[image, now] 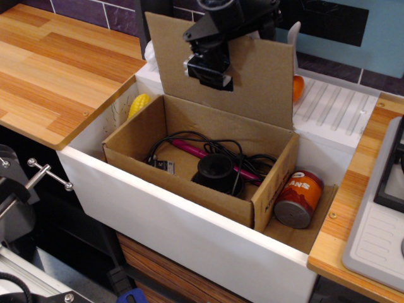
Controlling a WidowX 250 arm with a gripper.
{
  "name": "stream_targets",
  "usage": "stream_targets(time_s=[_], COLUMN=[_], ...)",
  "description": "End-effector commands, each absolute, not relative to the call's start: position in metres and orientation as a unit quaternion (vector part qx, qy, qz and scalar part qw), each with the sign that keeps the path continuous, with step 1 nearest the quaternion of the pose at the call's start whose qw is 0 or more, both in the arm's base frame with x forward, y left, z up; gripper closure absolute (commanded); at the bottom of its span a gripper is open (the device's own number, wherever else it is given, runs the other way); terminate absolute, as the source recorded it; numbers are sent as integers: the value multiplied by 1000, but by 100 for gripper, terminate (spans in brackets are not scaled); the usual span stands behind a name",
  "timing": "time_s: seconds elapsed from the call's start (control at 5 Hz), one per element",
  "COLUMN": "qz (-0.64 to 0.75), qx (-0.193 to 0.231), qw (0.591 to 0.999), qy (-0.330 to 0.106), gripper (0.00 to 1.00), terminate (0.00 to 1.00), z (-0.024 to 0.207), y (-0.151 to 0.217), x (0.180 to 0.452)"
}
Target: Open brown1fbox flap
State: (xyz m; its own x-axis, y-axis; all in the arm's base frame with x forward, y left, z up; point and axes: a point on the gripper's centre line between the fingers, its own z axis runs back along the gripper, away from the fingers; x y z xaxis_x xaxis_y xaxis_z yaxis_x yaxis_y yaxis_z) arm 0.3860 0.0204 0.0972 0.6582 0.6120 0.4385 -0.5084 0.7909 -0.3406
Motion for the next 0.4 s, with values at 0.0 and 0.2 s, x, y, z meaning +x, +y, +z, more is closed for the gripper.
stream_targets(time_s=[0.0,0.2], qz=[274,262], qx=[-82,-90], qw=[908,911], qy=[-305,-307], gripper=[0,0], terminate=[0,100], z=[124,123], y=[9,4], x=[434,446])
